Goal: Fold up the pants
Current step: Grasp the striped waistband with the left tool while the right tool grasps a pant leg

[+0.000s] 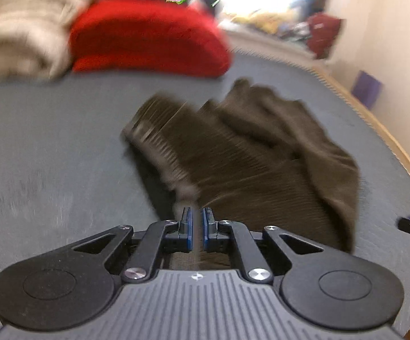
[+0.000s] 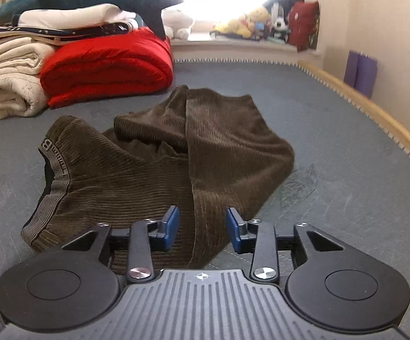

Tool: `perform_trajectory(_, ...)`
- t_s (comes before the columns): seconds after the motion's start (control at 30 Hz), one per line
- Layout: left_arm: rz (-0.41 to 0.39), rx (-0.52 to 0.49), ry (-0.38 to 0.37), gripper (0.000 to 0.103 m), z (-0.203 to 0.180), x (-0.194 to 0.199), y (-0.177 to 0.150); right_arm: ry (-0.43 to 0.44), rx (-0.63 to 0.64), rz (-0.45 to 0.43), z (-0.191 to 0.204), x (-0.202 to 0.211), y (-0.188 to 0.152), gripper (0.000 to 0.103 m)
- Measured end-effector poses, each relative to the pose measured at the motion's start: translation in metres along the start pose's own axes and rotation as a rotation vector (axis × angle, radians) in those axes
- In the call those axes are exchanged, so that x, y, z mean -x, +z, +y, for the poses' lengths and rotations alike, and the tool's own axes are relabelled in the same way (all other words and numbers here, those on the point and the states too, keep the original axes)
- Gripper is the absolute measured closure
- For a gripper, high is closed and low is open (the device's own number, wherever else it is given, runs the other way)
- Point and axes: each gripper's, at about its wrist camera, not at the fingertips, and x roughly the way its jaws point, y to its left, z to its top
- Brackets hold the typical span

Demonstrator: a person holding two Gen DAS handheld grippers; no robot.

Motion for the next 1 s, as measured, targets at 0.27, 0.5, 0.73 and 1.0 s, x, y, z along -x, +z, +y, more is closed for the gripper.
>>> perform_trajectory(0.27,0.192,0.29,-0.063,0.064,0.057,-0.089,-0.009,-0.011,-0.04,0.149,-0.01,-0.074,0.007,0.047)
perform_trajectory(0.5,0.236,0.321,-0.075,0.036,0.053,-0.135,-0.015,-0.008,-0.053,0.282,-0.005,-0.117,-0.003,0.039)
perform_trajectory(0.73,0.201,0.122,-0.039,0.048,0.017,-0.14,-0.016,-0.059,0.034,0.352,0.01,-0.145,-0.016,0.049)
perform_trajectory(1.0,0.136,-0.127,-0.075,0.079,-0.004,-0.101,-0.009,-0.091,0.133,0.297,0.019,-0.13,-0.016,0.092)
